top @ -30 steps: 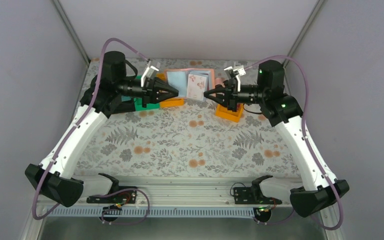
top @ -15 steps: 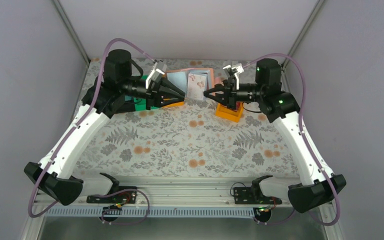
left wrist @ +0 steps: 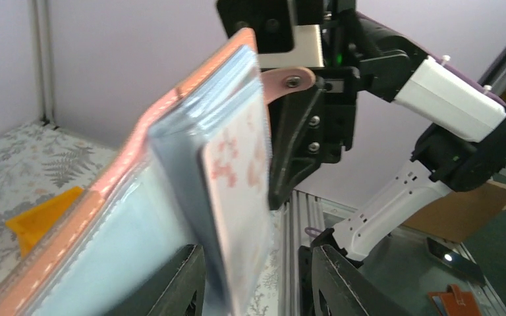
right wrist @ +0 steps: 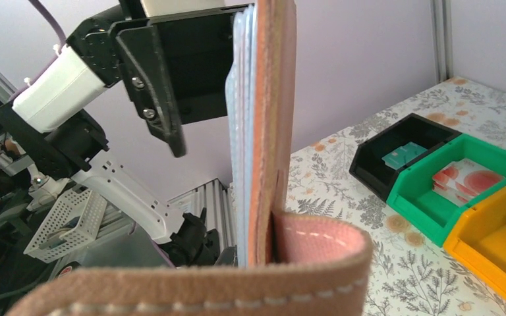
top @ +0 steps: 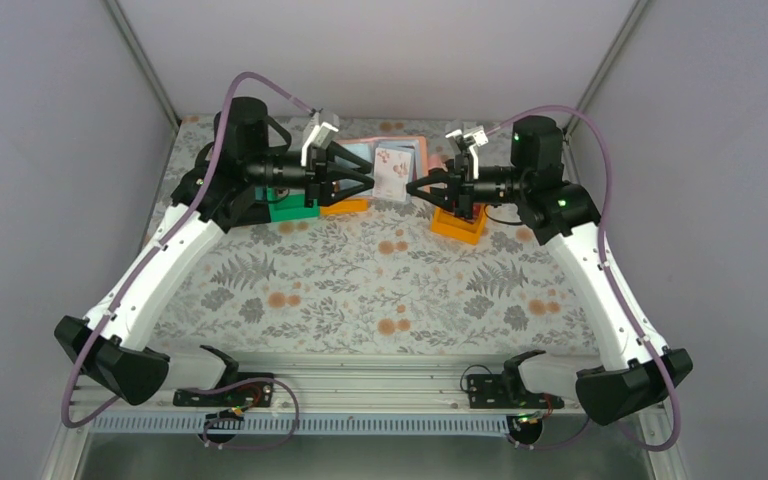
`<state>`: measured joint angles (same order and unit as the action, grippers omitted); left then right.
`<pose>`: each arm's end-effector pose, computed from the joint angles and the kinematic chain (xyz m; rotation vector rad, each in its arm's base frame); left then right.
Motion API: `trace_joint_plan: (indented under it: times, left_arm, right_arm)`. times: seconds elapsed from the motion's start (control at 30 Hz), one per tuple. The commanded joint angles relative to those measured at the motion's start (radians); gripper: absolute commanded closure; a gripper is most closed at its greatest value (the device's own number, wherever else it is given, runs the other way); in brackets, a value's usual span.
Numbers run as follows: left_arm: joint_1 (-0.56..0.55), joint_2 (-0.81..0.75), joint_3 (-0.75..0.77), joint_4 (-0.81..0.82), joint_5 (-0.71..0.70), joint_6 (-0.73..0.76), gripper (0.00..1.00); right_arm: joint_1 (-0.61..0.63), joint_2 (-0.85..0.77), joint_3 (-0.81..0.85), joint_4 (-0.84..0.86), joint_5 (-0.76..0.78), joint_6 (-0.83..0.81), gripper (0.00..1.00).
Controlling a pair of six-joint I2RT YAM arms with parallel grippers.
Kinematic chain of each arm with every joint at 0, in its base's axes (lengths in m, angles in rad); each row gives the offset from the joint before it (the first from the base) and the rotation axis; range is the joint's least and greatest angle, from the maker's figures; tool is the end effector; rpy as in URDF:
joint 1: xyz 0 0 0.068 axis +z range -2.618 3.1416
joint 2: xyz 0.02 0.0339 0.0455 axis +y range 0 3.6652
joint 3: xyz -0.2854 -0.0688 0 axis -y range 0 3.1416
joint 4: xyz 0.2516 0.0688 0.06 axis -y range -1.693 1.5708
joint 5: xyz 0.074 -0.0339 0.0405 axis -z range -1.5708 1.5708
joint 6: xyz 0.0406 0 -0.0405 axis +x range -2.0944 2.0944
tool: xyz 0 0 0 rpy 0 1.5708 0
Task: Take the credit cards out of the card holder
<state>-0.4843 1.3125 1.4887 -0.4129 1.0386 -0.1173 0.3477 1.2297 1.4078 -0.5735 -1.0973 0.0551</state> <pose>0.2282 -0.1596 0.4704 1.0798 1.5566 -1.3462 0.2198 0.1181 0.4504 -0.9964 1.6888 1.3297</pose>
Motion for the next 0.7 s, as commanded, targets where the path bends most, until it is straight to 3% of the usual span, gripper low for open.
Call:
trace_joint_plan:
  times: [0.0,0.13,0.27,0.37,0.53,0.67]
  left_arm:
    - [0.003,0.009,-0.011,0.014,-0.05,-0.023,0.58]
    - [-0.022,0.019,-0.001,0.017,-0.051,-0.019,0.59]
    - [-0.04,0.031,0.008,0.023,-0.033,-0.021,0.76]
    - [-0.04,0.028,0.015,0.019,-0.006,-0.015,0.96]
    - [-0.018,-0.002,0.017,0.004,0.074,0.011,0.98]
    - [-0.013,-0.009,-0.004,0.018,0.068,-0.005,0.98]
  right_arm:
    - [0.016,-0.012,0.027,0.01,-0.061,-0.008,0.96]
    - [0.027,-0.006,0.027,0.035,-0.058,0.003,0.96]
    - [0.033,0.011,0.042,0.03,-0.053,-0.005,0.96]
    - [0.033,0.01,0.043,0.025,-0.061,-0.018,0.96]
    - [0.028,-0.016,0.038,0.006,-0.027,-0.04,0.95]
    - [0.028,0.002,0.037,0.02,-0.059,-0.005,0.78]
